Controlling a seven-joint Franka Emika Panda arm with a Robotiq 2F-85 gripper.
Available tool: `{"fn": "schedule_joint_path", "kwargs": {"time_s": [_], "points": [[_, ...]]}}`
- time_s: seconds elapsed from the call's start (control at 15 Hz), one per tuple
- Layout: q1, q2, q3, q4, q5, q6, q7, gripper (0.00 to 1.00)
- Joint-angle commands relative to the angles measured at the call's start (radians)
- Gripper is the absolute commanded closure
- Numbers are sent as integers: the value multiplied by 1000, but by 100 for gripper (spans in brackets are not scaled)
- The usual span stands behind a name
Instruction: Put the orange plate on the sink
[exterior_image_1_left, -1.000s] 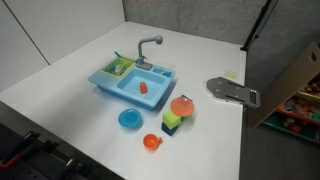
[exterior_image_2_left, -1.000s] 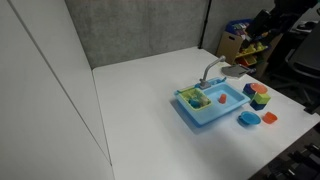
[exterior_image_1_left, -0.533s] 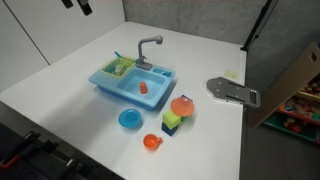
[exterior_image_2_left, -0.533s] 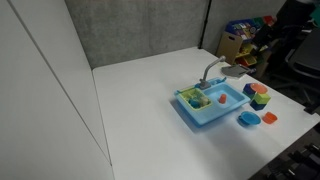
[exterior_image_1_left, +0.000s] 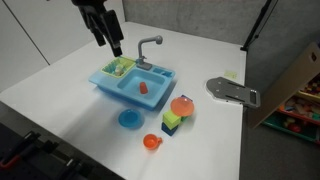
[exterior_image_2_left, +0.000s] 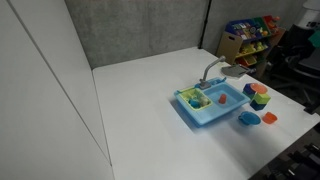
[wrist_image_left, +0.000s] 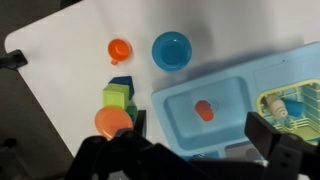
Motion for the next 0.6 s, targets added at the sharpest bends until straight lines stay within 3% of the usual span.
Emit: {"fn": "schedule_joint_path", "kwargs": {"time_s": [0.0,0.53], "points": [[-35,76,-42,37,-67,28,67,0],[-53,232,-120,133,-364,121,298,0]]}}
